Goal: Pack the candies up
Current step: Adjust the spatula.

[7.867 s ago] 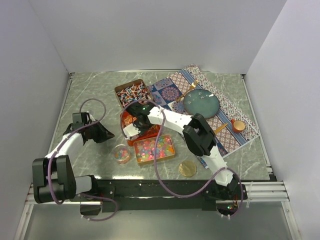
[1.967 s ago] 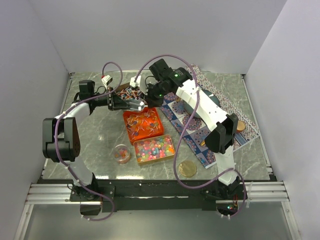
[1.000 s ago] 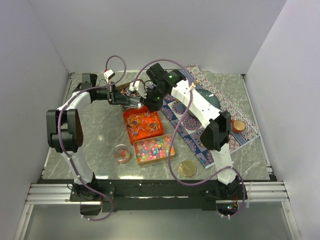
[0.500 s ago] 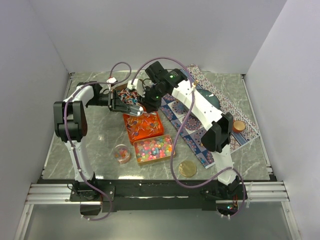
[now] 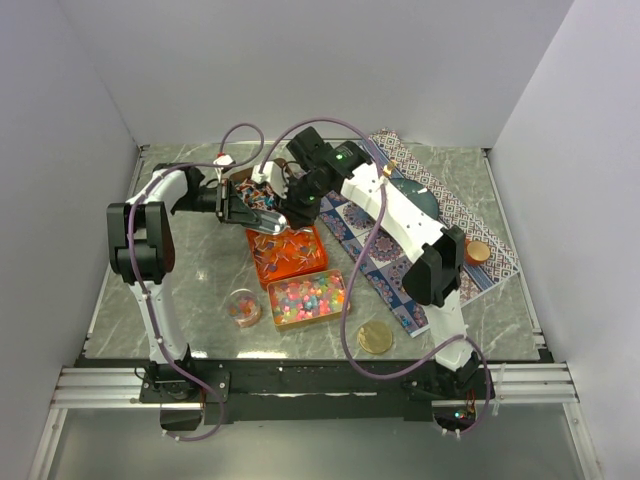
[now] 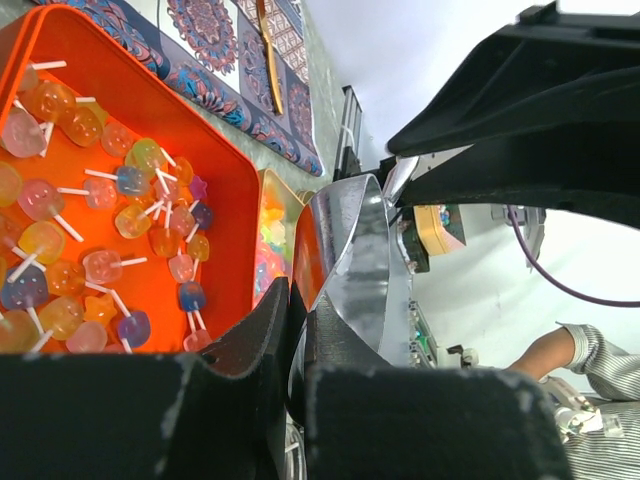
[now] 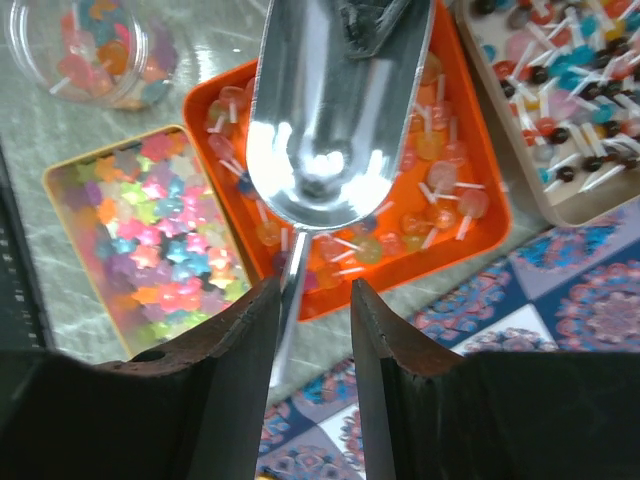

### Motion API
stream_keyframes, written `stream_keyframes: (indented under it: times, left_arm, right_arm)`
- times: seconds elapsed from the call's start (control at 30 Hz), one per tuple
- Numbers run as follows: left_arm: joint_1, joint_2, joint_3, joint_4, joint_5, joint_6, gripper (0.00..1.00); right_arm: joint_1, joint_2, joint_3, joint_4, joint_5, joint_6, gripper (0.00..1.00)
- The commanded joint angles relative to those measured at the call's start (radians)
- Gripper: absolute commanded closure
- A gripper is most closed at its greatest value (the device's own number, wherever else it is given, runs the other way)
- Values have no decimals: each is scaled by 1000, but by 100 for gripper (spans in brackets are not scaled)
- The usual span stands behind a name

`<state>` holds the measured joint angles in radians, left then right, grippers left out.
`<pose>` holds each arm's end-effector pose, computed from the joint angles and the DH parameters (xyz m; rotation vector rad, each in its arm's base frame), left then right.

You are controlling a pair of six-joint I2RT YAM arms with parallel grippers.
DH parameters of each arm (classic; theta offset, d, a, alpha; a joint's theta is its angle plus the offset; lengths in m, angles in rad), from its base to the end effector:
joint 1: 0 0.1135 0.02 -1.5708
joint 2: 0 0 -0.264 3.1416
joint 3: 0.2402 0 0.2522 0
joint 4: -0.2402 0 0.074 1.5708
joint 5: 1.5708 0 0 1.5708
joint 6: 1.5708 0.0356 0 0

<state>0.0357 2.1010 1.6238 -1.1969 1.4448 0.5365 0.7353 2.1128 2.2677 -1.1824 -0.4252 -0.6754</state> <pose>0.3916 -0.0214 0.2040 0.4386 2.1106 -1.8522 0.3194 0.3087 0.3456 -1.7739 1.8463 0.5728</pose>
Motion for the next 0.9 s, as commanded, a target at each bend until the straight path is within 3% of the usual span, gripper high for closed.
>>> stream_keyframes:
  times: [0.0, 0.33, 0.67, 0.87]
  left_arm:
    - [0, -12, 47, -33, 65, 23, 99]
    - [4, -10, 58, -36, 71, 19, 99]
    - [6, -13, 54, -35, 80, 16, 99]
    - [7, -13, 56, -35, 85, 14, 99]
  right_arm:
    - [6, -82, -30, 43, -58, 56, 58]
    - [4, -80, -56, 33, -23, 45, 59]
    - [9, -56, -60, 20, -30, 19, 71]
    - [18, -48, -68, 24, -20, 16, 67]
